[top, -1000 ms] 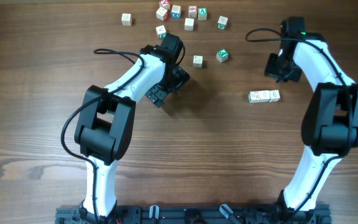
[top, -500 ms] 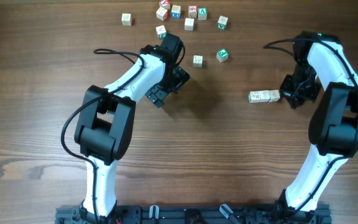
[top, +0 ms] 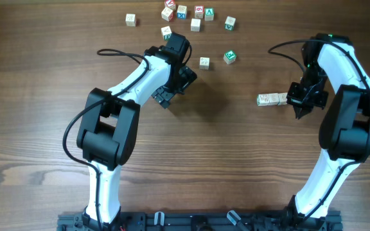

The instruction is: Form a horizontal line

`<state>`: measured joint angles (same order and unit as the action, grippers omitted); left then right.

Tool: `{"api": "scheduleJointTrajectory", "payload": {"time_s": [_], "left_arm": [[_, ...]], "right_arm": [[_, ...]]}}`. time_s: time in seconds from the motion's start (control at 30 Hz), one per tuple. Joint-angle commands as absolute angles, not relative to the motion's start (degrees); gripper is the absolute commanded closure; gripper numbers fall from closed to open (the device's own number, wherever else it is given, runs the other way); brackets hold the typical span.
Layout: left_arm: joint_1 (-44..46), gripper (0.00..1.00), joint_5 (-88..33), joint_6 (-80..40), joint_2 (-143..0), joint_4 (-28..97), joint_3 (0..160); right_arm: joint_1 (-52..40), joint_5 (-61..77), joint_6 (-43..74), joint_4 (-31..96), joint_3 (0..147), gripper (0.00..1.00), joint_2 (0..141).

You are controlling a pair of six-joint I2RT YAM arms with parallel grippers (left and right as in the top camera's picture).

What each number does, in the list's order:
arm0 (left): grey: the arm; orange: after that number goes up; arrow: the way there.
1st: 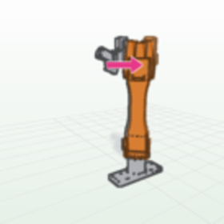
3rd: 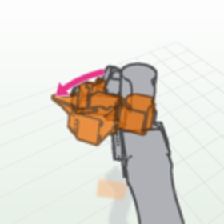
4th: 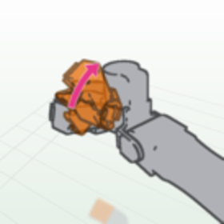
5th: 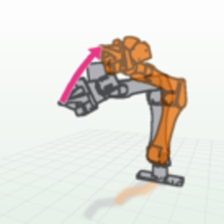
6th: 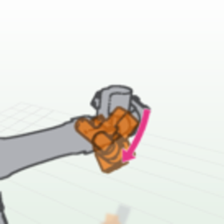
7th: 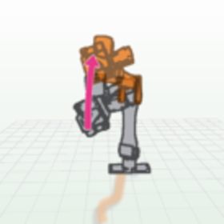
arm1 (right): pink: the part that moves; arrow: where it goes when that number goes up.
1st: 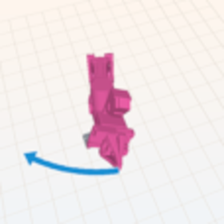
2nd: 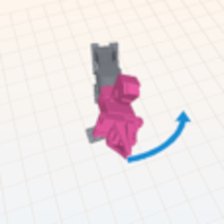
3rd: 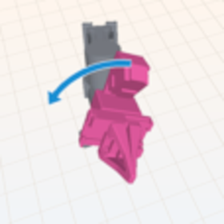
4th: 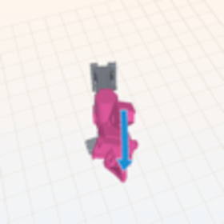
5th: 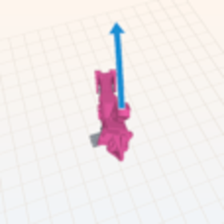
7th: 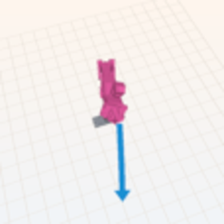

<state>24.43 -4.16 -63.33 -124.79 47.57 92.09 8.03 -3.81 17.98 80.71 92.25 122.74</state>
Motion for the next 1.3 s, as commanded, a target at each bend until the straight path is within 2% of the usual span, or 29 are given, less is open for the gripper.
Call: {"api": "scheduleJointTrajectory", "payload": {"time_s": [0.0, 0.23, 0.63, 0.8, 1.27], "left_arm": [[24.62, 0.00, -3.95, -63.46, -124.84, 46.87, 90.85], [24.62, 0.00, -3.51, -63.44, -124.84, 46.52, 90.85], [24.62, 0.00, -3.33, -63.44, -124.84, 46.52, 90.85], [24.64, 0.00, -3.31, -63.44, -124.84, 46.52, 90.85], [24.64, 0.00, -3.11, -63.46, -124.84, 46.50, 90.85]], "right_arm": [[7.75, -2.48, 16.43, 79.46, 92.12, 0.95, 123.57], [7.73, 6.57, 6.22, 78.67, 92.12, 0.95, 123.57], [7.81, 6.63, 1.50, 75.02, 88.92, 0.95, 123.57], [7.81, 5.85, 1.52, 70.04, 86.17, 0.95, 123.57], [7.90, 4.32, 3.18, 69.52, 86.19, 0.95, 123.57]]}}
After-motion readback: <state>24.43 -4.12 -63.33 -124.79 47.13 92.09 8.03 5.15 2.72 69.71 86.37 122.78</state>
